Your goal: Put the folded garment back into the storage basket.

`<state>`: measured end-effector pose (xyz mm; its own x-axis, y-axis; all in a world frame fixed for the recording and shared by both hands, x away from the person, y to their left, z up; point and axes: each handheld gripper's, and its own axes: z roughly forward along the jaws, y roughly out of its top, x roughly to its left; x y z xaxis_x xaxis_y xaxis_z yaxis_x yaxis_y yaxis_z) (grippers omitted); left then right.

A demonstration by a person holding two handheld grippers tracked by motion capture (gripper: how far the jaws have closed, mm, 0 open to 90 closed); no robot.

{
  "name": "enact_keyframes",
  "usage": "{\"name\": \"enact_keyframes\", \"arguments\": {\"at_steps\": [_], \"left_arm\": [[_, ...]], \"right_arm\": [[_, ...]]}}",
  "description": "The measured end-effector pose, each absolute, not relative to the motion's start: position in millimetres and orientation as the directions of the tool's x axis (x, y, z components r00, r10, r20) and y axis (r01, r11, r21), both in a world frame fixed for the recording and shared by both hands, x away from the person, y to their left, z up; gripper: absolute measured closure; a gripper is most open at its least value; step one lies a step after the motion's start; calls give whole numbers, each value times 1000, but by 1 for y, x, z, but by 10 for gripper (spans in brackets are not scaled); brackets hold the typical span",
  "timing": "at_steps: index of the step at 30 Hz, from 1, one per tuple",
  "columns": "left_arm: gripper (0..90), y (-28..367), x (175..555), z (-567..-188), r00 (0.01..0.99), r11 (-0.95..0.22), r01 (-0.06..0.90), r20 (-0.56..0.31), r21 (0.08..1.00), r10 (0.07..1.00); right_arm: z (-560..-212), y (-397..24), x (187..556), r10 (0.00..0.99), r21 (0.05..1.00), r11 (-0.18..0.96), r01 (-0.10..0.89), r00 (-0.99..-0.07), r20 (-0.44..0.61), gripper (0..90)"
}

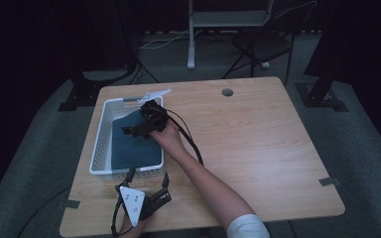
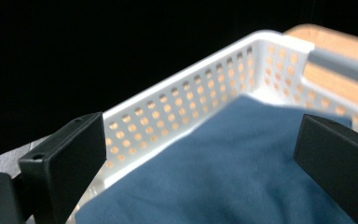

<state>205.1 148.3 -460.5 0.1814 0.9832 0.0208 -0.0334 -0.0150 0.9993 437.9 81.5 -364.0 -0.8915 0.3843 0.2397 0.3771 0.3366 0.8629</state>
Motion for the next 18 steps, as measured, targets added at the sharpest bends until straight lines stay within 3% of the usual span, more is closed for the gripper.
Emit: {"name": "enact_keyframes", "arguments": {"at_steps": [5, 10, 18], "left_arm": [[35, 148, 205, -461, 182, -16, -33, 21, 999, 983], [35, 148, 205, -461, 181, -15, -33, 21, 999, 983], [35, 148, 205, -461, 181, -15, -33, 21, 999, 983]], "right_arm": [[-353, 75, 430, 366, 904, 306, 298, -914, 177, 25], [-347, 71, 425, 423, 903, 313, 295, -895, 146, 25], [-344, 62, 421, 361, 915, 302, 266, -921, 148, 25]]}}
